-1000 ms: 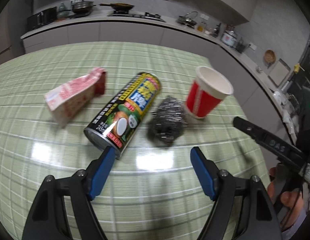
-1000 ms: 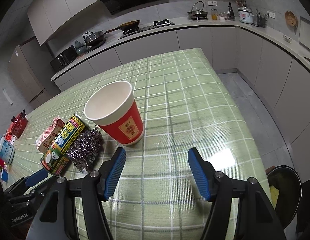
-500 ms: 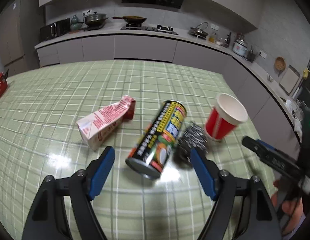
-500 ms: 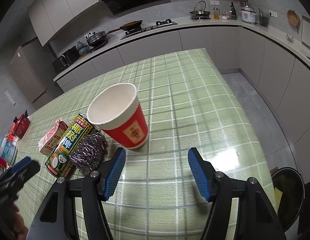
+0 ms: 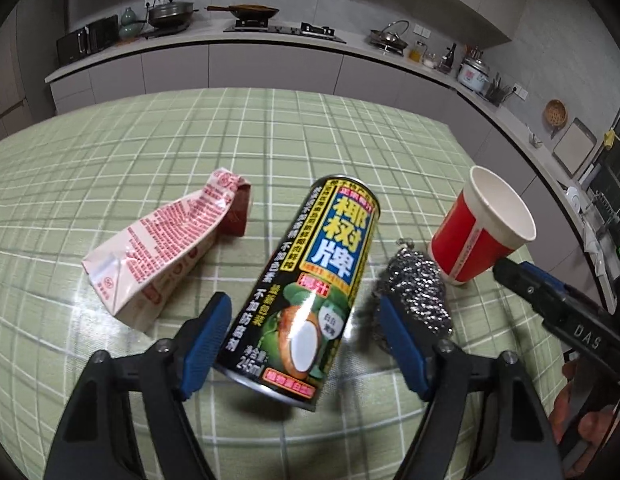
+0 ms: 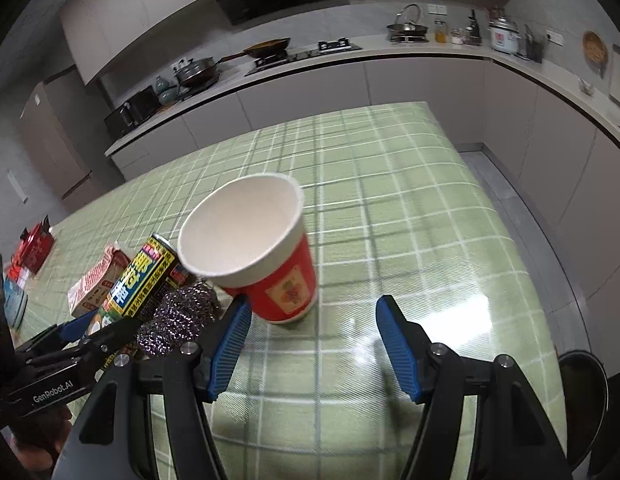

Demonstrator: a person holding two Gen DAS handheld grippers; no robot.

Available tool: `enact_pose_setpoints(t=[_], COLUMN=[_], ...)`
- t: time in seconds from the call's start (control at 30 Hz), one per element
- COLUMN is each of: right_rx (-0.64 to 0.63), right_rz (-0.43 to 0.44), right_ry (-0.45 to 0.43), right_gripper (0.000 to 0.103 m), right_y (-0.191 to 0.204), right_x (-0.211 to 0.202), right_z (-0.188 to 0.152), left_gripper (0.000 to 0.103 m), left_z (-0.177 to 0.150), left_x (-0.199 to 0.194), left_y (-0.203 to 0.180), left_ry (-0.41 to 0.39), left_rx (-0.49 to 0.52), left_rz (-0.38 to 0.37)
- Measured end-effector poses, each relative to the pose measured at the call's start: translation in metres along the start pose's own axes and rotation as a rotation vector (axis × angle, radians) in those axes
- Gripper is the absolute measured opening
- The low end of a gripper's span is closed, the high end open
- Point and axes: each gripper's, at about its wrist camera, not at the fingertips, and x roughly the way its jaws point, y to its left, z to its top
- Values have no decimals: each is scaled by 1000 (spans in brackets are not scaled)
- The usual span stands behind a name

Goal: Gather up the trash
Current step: 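Grasp the coconut-drink can with the left tool while right tool holds the cup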

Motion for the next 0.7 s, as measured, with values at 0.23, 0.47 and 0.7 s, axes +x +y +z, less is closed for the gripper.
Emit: enact_pose_setpoints(t=[0.23,0.47,0.7], right_rx=[-54,-97,-150], right_rz=[14,-7,-12], right_ry=[7,-23,-46], right_gripper=[68,78,79], right_y=[13,24,38], right_x=[18,35,47], right_z=[1,14,22], left_gripper=[57,54,54], left_z=[-5,-12,-13], left_x=[0,-3,-4], left_y=[3,1,-9], left_ry=[1,-3,7], left_rx=[-20,-21,0], left_rz=[-48,-65,-47])
